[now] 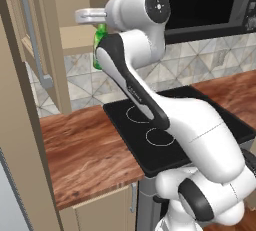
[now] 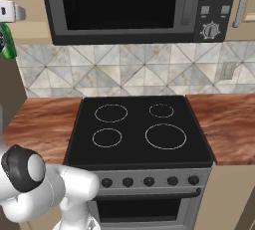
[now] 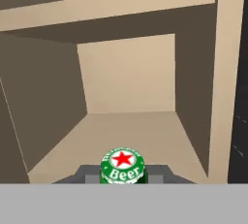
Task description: Pick the beer from the counter and place it in the open cabinet.
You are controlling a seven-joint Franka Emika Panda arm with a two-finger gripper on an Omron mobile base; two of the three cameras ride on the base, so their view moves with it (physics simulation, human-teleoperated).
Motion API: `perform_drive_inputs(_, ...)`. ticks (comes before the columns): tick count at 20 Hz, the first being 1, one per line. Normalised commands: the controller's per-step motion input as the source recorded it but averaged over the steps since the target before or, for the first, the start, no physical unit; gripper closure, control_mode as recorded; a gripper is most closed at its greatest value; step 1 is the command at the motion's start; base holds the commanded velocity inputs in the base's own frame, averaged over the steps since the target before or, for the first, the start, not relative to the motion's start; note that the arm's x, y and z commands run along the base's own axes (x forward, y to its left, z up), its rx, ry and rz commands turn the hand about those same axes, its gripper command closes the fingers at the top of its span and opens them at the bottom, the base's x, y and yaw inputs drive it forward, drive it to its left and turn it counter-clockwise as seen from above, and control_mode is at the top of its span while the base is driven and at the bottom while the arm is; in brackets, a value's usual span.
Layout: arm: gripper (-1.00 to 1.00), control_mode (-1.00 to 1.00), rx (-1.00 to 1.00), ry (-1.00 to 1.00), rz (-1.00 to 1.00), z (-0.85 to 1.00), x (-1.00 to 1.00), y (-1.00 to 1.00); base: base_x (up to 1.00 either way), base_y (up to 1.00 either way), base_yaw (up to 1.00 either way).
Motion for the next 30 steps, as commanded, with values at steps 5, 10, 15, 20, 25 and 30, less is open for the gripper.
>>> perform_drive_inputs(5, 1.00, -1.00, 0.00, 0.05, 0.00, 0.00, 0.28, 0.02, 0.00, 0.00, 0.00)
perform_drive_inputs(10, 1.00, -1.00, 0.00, -0.23, 0.00, 0.00, -0.25, 0.00, 0.00, 0.00, 0.00)
perform_drive_inputs(15, 1.00, -1.00, 0.00, -0.24, 0.00, 0.02, -0.06, 0.00, 0.00, 0.00, 0.00)
perform_drive_inputs(20, 1.00, -1.00, 0.00, -0.01, 0.00, 0.00, 0.00, 0.00, 0.00, 0.00, 0.00)
perform_drive_inputs(25, 1.00, -1.00, 0.02, -0.14, 0.00, 0.18, 0.00, 0.00, 0.00, 0.00, 0.00)
perform_drive_inputs(30, 1.00, -1.00, 0.01, -0.12, 0.00, 0.11, 0.00, 0.00, 0.00, 0.00, 0.00)
